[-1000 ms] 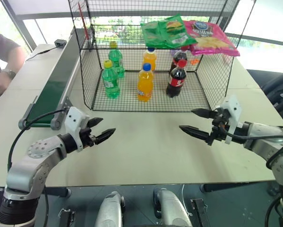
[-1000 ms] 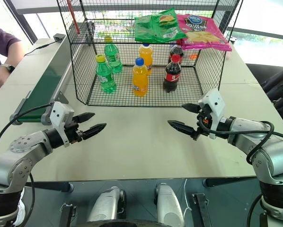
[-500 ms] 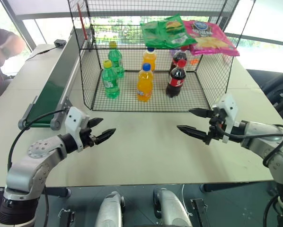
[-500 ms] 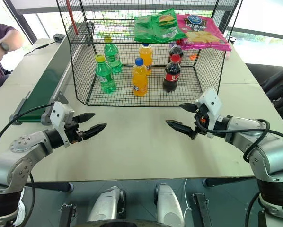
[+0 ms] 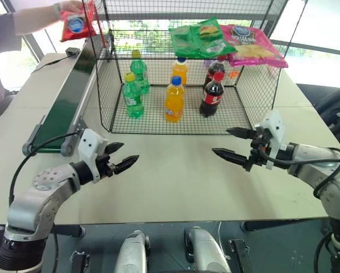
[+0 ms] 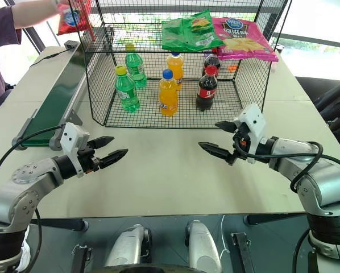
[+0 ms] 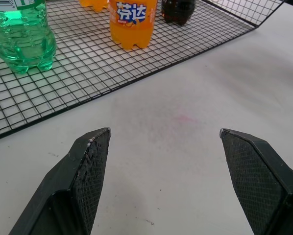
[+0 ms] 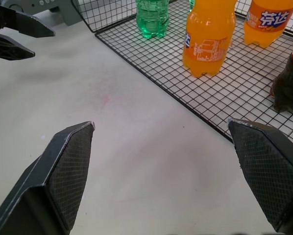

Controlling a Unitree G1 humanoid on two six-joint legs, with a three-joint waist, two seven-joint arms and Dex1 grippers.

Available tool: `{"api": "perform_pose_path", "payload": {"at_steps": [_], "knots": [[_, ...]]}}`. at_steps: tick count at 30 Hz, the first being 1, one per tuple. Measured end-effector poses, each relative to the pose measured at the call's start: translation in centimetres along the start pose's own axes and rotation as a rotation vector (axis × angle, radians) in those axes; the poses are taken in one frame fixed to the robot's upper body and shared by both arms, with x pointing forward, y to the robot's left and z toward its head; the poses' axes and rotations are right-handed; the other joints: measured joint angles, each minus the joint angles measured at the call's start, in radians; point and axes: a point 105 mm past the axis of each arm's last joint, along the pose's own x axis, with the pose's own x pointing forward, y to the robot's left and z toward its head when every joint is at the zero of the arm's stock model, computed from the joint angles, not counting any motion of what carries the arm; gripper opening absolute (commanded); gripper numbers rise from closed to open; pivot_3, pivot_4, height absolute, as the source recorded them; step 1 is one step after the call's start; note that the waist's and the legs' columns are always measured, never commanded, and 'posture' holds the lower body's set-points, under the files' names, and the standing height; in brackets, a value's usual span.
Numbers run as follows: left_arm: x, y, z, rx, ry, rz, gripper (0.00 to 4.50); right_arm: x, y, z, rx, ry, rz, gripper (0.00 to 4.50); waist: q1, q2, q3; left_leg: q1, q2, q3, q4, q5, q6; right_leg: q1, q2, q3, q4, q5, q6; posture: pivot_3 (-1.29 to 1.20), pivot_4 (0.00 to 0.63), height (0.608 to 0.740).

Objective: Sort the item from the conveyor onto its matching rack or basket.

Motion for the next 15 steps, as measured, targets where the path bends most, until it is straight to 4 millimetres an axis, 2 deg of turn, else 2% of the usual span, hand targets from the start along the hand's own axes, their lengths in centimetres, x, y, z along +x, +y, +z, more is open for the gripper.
{"api": "perform_pose_path", "payload": {"at_steps": [15], "knots": [[-0.19, 0.13, 0.18, 0.028, 0.015, 0.001, 3.74, 0.03, -0.09, -0.06, -0.001, 0.0, -0.007, 4.5, 0.0, 0.0, 0.0, 0.001, 0.0, 0.0, 0.0, 0.0, 0.0, 0.0, 0.0, 0.0, 0.001, 0.0, 0.0, 0.0, 0.15, 0.74]]}}
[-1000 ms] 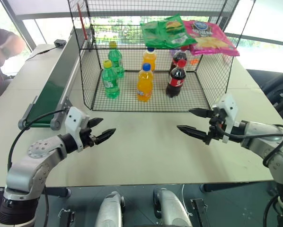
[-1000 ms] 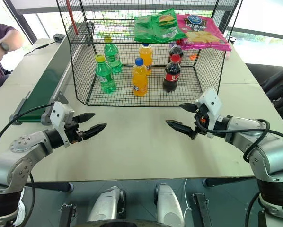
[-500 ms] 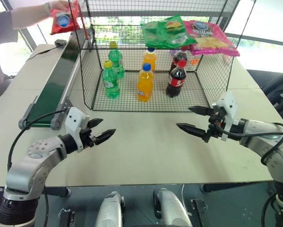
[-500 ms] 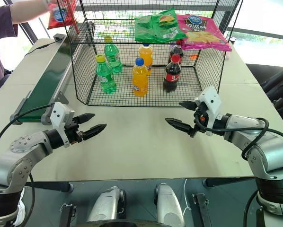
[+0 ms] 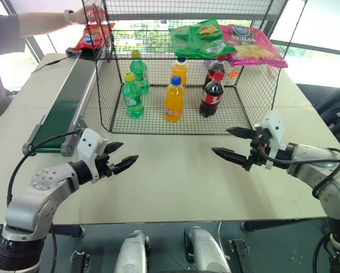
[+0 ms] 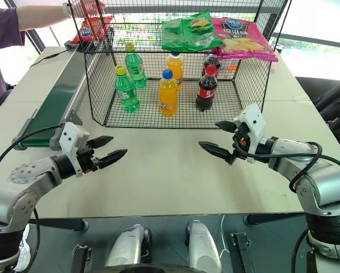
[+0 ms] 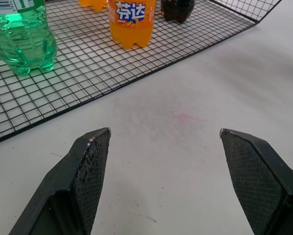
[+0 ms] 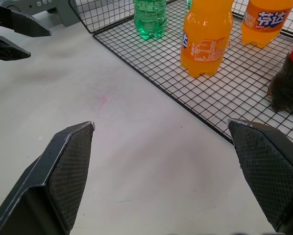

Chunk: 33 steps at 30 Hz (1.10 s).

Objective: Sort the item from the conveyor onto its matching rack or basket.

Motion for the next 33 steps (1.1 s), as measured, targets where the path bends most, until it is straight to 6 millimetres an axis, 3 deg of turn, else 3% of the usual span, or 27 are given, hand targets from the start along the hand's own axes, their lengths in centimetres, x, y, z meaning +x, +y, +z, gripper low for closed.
{"api": "perform_pose_path", "payload": {"at_steps": [6, 10, 15, 17, 19, 22, 25, 29, 33], "knots": [[-1.0, 0.9, 2.2, -0.022, -0.077, 0.009, 3.74, 0.1, 0.1, -0.1, 0.0, 0.005, 0.008, 4.5, 0.0, 0.0, 0.0, 0.0, 0.0, 0.0, 0.001, 0.0, 0.0, 0.0, 0.0, 0.0, 0.001, 0.0, 0.0, 0.0, 0.15, 0.74], [-4.5, 3.3, 4.1, 0.032, -0.064, 0.081, 3.74, -0.4, 0.0, 0.0, -0.001, 0.038, 0.023, 4.5, -0.006, 0.0, 0.0, 0.001, 0.0, 0.0, 0.001, 0.0, 0.0, -0.002, 0.0, 0.0, 0.003, 0.0, 0.0, 0.0, 0.15, 0.74], [-8.2, 6.3, 4.8, 0.178, 0.032, 0.229, 3.74, -0.4, 0.5, 2.1, -0.05, 0.001, 0.057, 4.5, -0.003, 0.0, 0.0, 0.002, 0.0, 0.0, 0.001, 0.0, 0.0, -0.002, 0.0, 0.0, 0.005, -0.001, 0.0, 0.0, 0.15, 0.74], [-9.1, 8.0, 4.7, 0.287, 0.068, 0.316, 3.74, 0.0, 1.1, 2.8, -0.05, -0.015, 0.086, 4.5, -0.001, 0.0, 0.0, 0.002, 0.0, 0.0, 0.001, 0.0, 0.0, -0.002, 0.0, 0.0, 0.005, -0.001, 0.0, 0.0, 0.15, 0.74], [-11.2, 11.1, 5.4, 0.533, 0.16, 0.489, 3.74, 1.0, 2.8, 3.8, -0.056, -0.049, 0.158, 4.5, -0.003, -0.001, 0.0, 0.002, 0.001, 0.0, 0.0, 0.0, -0.001, -0.003, -0.001, 0.0, 0.005, 0.0, -0.001, 0.0, 0.15, 0.74], [-12.9, 13.0, 6.9, 0.894, 0.269, 0.607, 3.74, 2.2, 5.1, 4.3, -0.055, -0.061, 0.241, 4.5, -0.004, 0.0, 0.0, 0.001, 0.001, 0.003, -0.003, -0.001, -0.001, -0.005, -0.003, 0.0, 0.004, 0.0, -0.001, 0.0, 0.15, 0.74], [-13.3, 13.4, 6.0, 1.054, 0.328, 0.608, 3.74, 2.9, 6.3, 3.7, -0.04, -0.034, 0.272, 4.5, -0.003, 0.001, 0.0, -0.001, 0.001, 0.008, -0.007, -0.001, -0.001, -0.009, -0.007, 0.0, 0.001, 0.0, -0.001, 0.0, 0.15, 0.74], [-12.8, 13.2, 4.2, 1.081, 0.342, 0.564, 3.74, 2.9, 6.3, 3.6, -0.035, -0.029, 0.265, 4.5, -0.001, 0.001, 0.0, -0.001, 0.0, 0.014, -0.011, 0.0, -0.001, -0.011, -0.015, -0.005, -0.002, 0.0, -0.001, 0.0, 0.15, 0.74], [-12.8, 13.2, 3.5, 1.086, 0.342, 0.565, 3.74, 2.7, 6.0, 3.6, -0.045, -0.027, 0.259, 4.5, -0.002, 0.001, 0.0, -0.001, -0.002, 0.017, -0.011, 0.0, -0.001, -0.01, -0.019, -0.007, -0.003, 0.0, -0.001, 0.0, 0.15, 0.74]]}}
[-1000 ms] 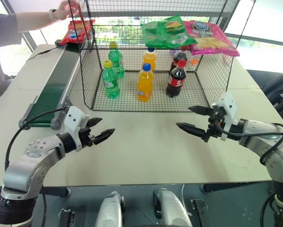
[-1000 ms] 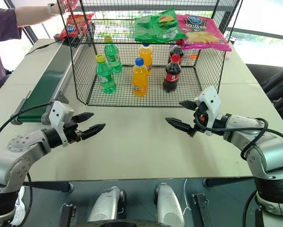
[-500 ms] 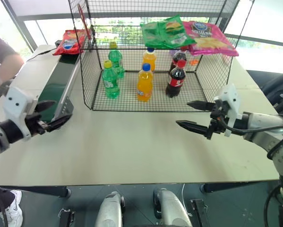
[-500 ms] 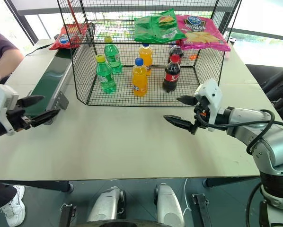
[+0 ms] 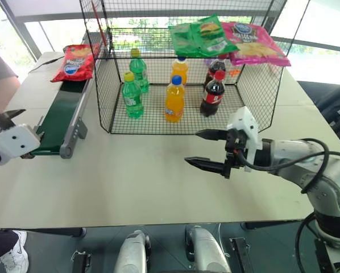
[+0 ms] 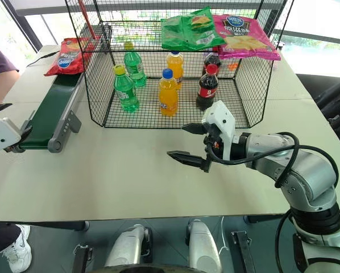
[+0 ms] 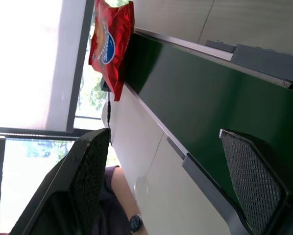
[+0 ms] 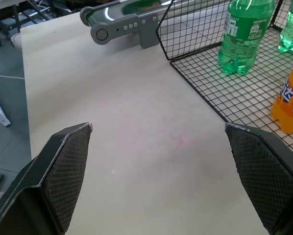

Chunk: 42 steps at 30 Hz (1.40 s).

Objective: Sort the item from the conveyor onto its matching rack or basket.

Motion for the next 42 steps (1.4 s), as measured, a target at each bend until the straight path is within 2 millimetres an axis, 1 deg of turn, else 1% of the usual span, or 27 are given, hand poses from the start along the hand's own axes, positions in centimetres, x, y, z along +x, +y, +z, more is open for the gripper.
{"api": "perform_pose_path", "payload": {"at_steps": [3, 7, 14, 26, 34, 38, 41, 42], "knots": [[0.1, -0.6, -0.4, 0.005, 0.006, -0.009, 3.74, -0.1, -0.2, 0.1, -0.015, -0.005, -0.006, 4.5, -0.001, 0.0, 0.0, 0.001, 0.0, 0.001, 0.0, 0.0, 0.0, 0.001, 0.0, -0.003, 0.0, 0.0, 0.0, 0.0, 0.15, 0.74], [0.1, -0.9, -0.9, 0.019, 0.014, -0.011, 3.74, -0.1, -0.3, 0.2, -0.028, -0.01, -0.018, 4.5, -0.001, 0.0, 0.0, 0.003, 0.002, 0.0, 0.0, 0.0, 0.0, 0.001, 0.0, -0.008, 0.002, 0.001, 0.0, 0.0, 0.15, 0.74], [0.5, -1.5, -0.9, 0.066, 0.013, -0.017, 3.74, 0.0, -0.5, 0.0, -0.035, -0.001, -0.035, 4.5, -0.001, 0.0, 0.0, 0.003, 0.002, -0.001, 0.001, 0.0, 0.0, 0.001, 0.0, -0.01, 0.004, 0.001, 0.0, 0.0, 0.15, 0.74], [1.2, -1.5, -0.5, 0.112, 0.006, 0.0, 3.74, -0.1, -0.9, 0.0, -0.05, 0.004, -0.048, 4.5, 0.0, 0.0, 0.0, 0.003, 0.002, -0.001, 0.003, 0.0, 0.0, 0.001, 0.0, -0.01, 0.007, 0.001, 0.0, 0.0, 0.15, 0.74], [2.1, -1.6, 0.2, 0.139, -0.014, -0.003, 3.74, -0.2, -1.0, -0.1, -0.056, 0.011, -0.058, 4.5, 0.0, 0.0, 0.0, 0.003, 0.002, -0.001, 0.008, 0.0, 0.0, 0.001, 0.0, -0.01, 0.012, 0.0, 0.0, 0.0, 0.15, 0.74], [2.9, -2.3, 0.0, 0.141, 0.003, -0.033, 3.74, -0.2, -1.1, -0.1, -0.059, 0.012, -0.065, 4.5, 0.0, 0.0, 0.0, 0.003, 0.002, -0.001, 0.009, 0.0, 0.0, 0.002, 0.0, -0.01, 0.012, 0.001, 0.0, 0.0, 0.15, 0.74], [3.2, -2.4, 0.1, 0.137, 0.003, -0.032, 2.93, -0.2, -1.2, 0.0, -0.06, 0.011, -0.072, 4.5, 0.001, 0.0, 0.0, 0.003, 0.003, -0.001, 0.009, 0.0, 0.0, 0.002, 0.0, -0.01, 0.012, 0.001, 0.0, 0.0, 0.15, 0.74], [3.3, -2.5, 0.1, 0.136, 0.002, -0.037, 2.45, -0.2, -1.2, 0.0, -0.061, 0.011, -0.074, 4.5, 0.001, 0.0, 0.0, 0.003, 0.003, -0.001, 0.009, 0.0, 0.0, 0.002, 0.0, -0.01, 0.012, 0.001, 0.0, 0.0, 0.15, 0.74]]}}
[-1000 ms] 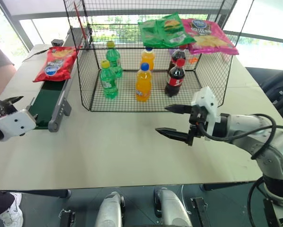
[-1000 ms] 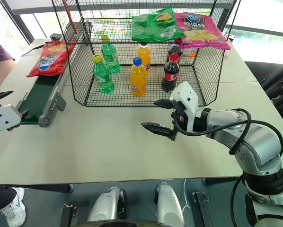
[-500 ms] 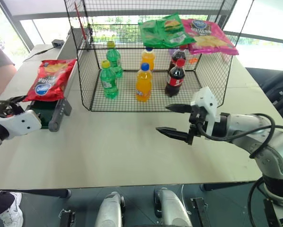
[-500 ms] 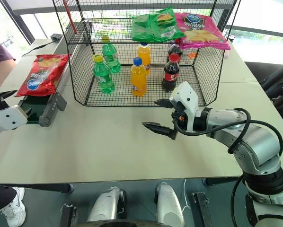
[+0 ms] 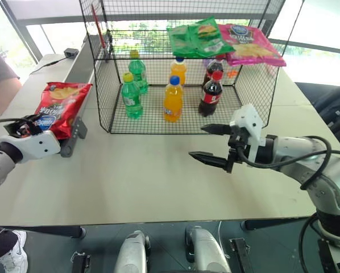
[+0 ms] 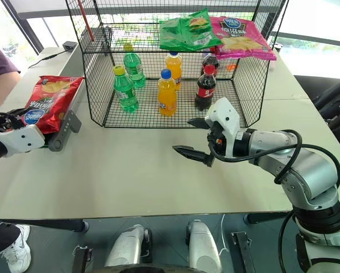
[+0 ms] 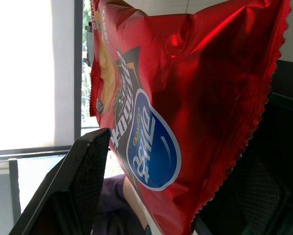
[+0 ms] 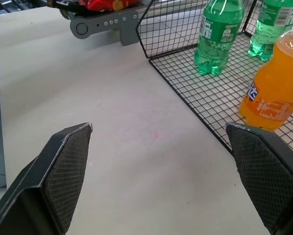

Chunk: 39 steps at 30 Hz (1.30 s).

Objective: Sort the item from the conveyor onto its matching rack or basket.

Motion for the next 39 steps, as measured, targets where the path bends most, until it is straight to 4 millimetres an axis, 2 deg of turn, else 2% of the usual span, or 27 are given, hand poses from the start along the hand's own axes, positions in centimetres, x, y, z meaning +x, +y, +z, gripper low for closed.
{"api": "perform_pose_path", "payload": {"at_steps": [5, 10, 15, 17, 21, 23, 26, 29, 32, 36, 39], "knots": [[0.2, -0.4, 0.1, 0.003, -0.001, -0.011, 0.04, -0.1, -0.2, 0.1, -0.007, -0.003, -0.011, 4.5, 0.0, 0.0, 0.0, 0.0, 0.0, 0.0, 0.0, 0.0, 0.0, 0.0, 0.0, 0.0, 0.0, 0.0, 0.0, 0.0, 0.15, 0.74], [0.4, 0.0, 0.0, 0.028, 0.02, 0.027, 0.01, -0.1, -0.2, 0.2, -0.011, -0.008, -0.015, 4.5, 0.0, 0.0, 0.0, 0.0, 0.0, 0.0, 0.0, 0.0, 0.0, 0.0, 0.0, 0.0, 0.0, 0.0, 0.0, 0.0, 0.15, 0.74], [0.2, 2.0, 0.5, 0.113, 0.025, 0.194, 0.01, -0.1, -0.5, 0.4, -0.021, -0.016, -0.017, 4.5, 0.0, 0.0, 0.0, 0.0, 0.0, 0.0, 0.001, 0.0, 0.0, 0.0, 0.0, 0.0, 0.0, 0.0, 0.0, 0.0, 0.15, 0.74], [-0.9, 3.5, 1.4, 0.187, 0.012, 0.342, 0.01, -0.2, -1.0, 0.5, -0.021, -0.023, -0.025, 4.5, -0.003, -0.001, 0.0, -0.001, 0.0, 0.0, 0.001, 0.0, 0.0, 0.0, 0.0, 0.0, 0.0, 0.0, 0.0, 0.0, 0.15, 0.74], [-4.6, 6.4, 3.8, 0.298, -0.024, 0.576, 0.01, -0.7, -2.4, 0.5, -0.021, -0.02, -0.053, 4.5, -0.004, -0.001, 0.0, 0.0, 0.0, 0.0, 0.001, 0.0, 0.0, 0.0, -0.001, 0.0, 0.0, 0.0, 0.0, 0.0, 0.15, 0.74], [-5.9, 7.0, 5.0, 0.304, -0.049, 0.641, 0.01, -1.0, -3.0, 0.7, -0.023, -0.025, -0.062, 4.5, -0.001, -0.001, 0.0, 0.0, 0.0, 0.0, 0.001, 0.0, 0.0, 0.001, -0.001, 0.0, 0.0, 0.0, 0.0, 0.0, 0.15, 0.74], [-6.9, 6.3, 7.4, 0.257, -0.12, 0.66, 0.01, -1.9, -4.3, 1.1, -0.039, -0.022, -0.092, 4.5, 0.004, -0.001, 0.0, 0.0, 0.0, -0.001, 0.002, 0.0, 0.0, 0.002, -0.001, -0.001, 0.0, 0.0, 0.0, 0.0, 0.15, 0.74], [-5.9, 5.8, 10.9, 0.189, -0.244, 0.622, 0.01, -3.4, -5.7, 1.5, -0.078, 0.006, -0.14, 4.5, 0.014, 0.0, 0.0, 0.001, 0.0, -0.002, 0.004, 0.0, 0.0, 0.004, -0.001, -0.001, 0.0, 0.0, 0.0, 0.0, 0.15, 0.74], [-3.8, 5.8, 14.1, 0.116, -0.351, 0.56, 0.01, -4.1, -6.2, 2.0, -0.098, 0.004, -0.162, 4.5, 0.016, 0.0, -0.001, 0.001, -0.001, -0.002, 0.005, 0.0, 0.0, 0.005, 0.0, -0.001, 0.0, 0.0, 0.0, 0.0, 0.15, 0.74], [-0.8, 5.1, 16.5, 0.038, -0.392, 0.426, 0.01, -5.0, -6.4, 2.5, -0.111, 0.005, -0.193, 4.5, 0.015, 0.0, 0.0, 0.001, -0.001, -0.003, 0.005, 0.0, 0.001, 0.005, 0.001, -0.001, 0.0, 0.001, 0.0, 0.0, 0.15, 0.74], [2.0, 6.2, 18.2, -0.019, -0.401, 0.37, 0.01, -6.0, -6.5, 2.6, -0.11, 0.01, -0.231, 4.5, 0.024, 0.0, 0.0, 0.001, -0.001, -0.005, 0.005, 0.0, 0.001, 0.006, 0.002, -0.002, 0.0, 0.001, 0.002, 0.0, 0.15, 0.74]]}}
